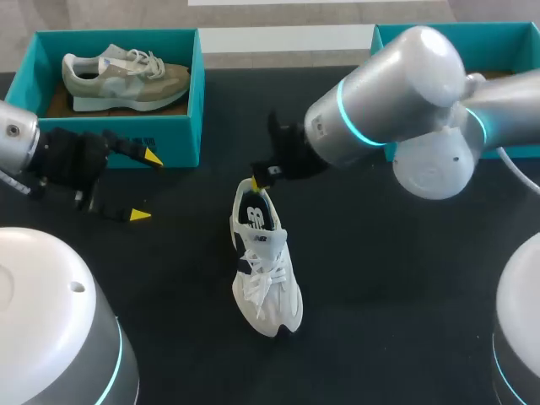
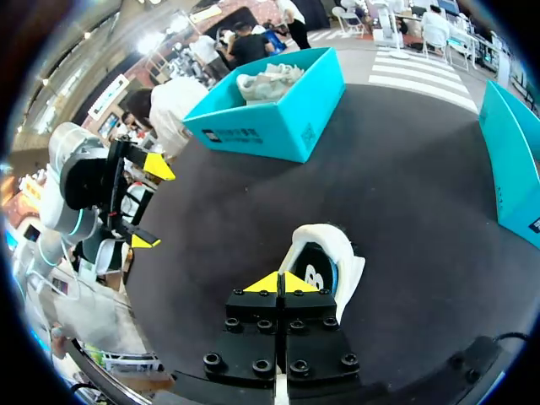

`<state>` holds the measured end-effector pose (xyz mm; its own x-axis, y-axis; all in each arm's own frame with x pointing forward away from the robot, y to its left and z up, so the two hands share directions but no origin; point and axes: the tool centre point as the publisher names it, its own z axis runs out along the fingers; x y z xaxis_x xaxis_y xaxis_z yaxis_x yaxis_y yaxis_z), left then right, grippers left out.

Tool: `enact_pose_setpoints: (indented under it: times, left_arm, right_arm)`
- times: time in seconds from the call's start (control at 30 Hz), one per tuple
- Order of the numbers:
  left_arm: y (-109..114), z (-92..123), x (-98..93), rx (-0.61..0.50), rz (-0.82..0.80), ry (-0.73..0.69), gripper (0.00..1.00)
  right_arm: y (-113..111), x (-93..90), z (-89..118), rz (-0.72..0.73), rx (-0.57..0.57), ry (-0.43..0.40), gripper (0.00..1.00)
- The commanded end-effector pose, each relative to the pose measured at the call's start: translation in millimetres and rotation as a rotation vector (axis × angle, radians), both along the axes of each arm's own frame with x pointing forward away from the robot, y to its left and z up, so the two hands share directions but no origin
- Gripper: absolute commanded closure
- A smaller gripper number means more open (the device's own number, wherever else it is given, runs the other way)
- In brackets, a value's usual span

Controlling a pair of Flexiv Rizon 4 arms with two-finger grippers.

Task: Take the shoe out of the shoebox, open the shoe tongue, remove and reinsert the insole, then place the shoe into the shoebox

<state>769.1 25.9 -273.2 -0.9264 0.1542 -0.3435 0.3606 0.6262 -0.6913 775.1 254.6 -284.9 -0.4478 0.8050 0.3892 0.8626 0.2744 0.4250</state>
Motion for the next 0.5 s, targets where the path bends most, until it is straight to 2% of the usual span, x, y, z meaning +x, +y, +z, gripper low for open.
enact_pose_setpoints:
  times: [0.03,0.23,0.5]
  left_arm:
    - [0.0,0.0,0.1,0.003,0.0,0.001,0.0]
    - [0.0,0.0,0.1,0.003,0.0,0.001,0.0]
    - [0.0,0.0,0.1,0.003,0.0,0.001,0.0]
  right_arm:
    - [11.2,-0.5,-7.2,-0.148,-0.32,-0.071,1.0]
    - [7.6,-6.0,-12.2,-0.231,-0.431,-0.09,1.0]
    - [4.1,-5.8,-29.7,-0.261,-0.457,-0.081,1.0]
